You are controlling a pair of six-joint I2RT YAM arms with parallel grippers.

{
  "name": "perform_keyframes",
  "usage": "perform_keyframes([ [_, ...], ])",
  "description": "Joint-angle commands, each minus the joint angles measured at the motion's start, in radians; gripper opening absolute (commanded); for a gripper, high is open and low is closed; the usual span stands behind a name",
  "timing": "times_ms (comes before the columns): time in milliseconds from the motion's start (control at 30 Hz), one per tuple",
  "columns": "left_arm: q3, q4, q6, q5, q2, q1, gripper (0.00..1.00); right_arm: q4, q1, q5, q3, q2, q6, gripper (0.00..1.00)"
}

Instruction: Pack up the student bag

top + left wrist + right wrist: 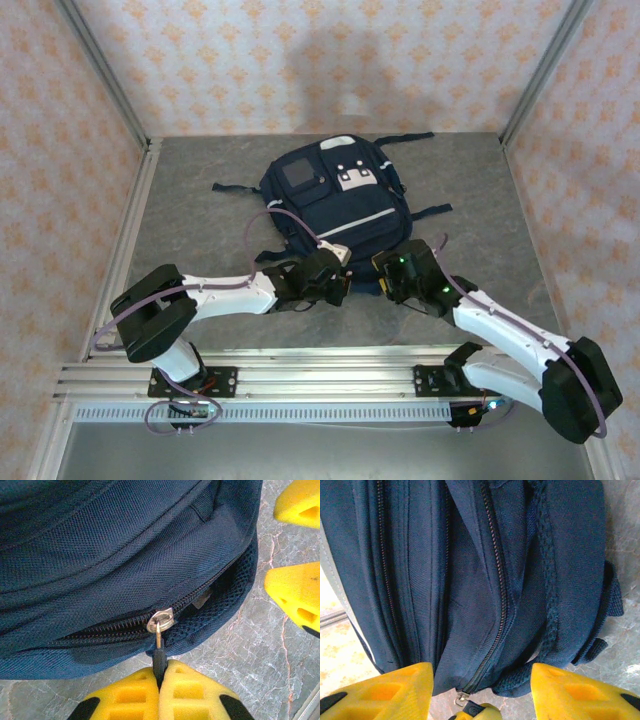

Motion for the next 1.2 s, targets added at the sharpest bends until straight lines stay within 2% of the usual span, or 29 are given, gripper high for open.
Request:
perform_keyframes([
  [0,0.032,-0.019,0.005,-0.041,-0.032,-0.004,0.0,0.037,0.006,0.039,-0.018,0.033,0.027,0.54],
  [133,0.033,-0.014,0.006,-0.033,-0.036,-0.006,0.0,0.135,0.006,0.034,-0.009,0.137,0.035,0.53],
  [233,0.034,-0.02,0.009,-0.033,-0.037,-0.007,0.0,0.206,0.006,0.031,0.023,0.235,0.018,0.46],
  [400,0.035,-0.047,0.017,-0.05,-0.037,-0.005,0.0,0.136,0.006,0.103,0.082,0.257,-0.05,0.1],
  [467,0.037,-0.067,0.021,-0.067,-0.043,-0.003,0.0,0.097,0.006,0.144,0.075,0.225,-0.06,0.0],
  [633,0.021,-0.097,0.026,-0.095,-0.064,0.011,0.0,0.026,0.001,0.204,0.056,0.18,-0.081,0.0],
  [933,-0.047,-0.097,0.022,-0.096,-0.117,0.079,0.0,0.024,-0.018,0.2,0.028,0.134,-0.083,0.0],
  [1167,-0.046,-0.084,0.008,-0.053,-0.117,0.085,0.0,0.022,-0.021,0.194,0.043,0.129,-0.096,0.0],
])
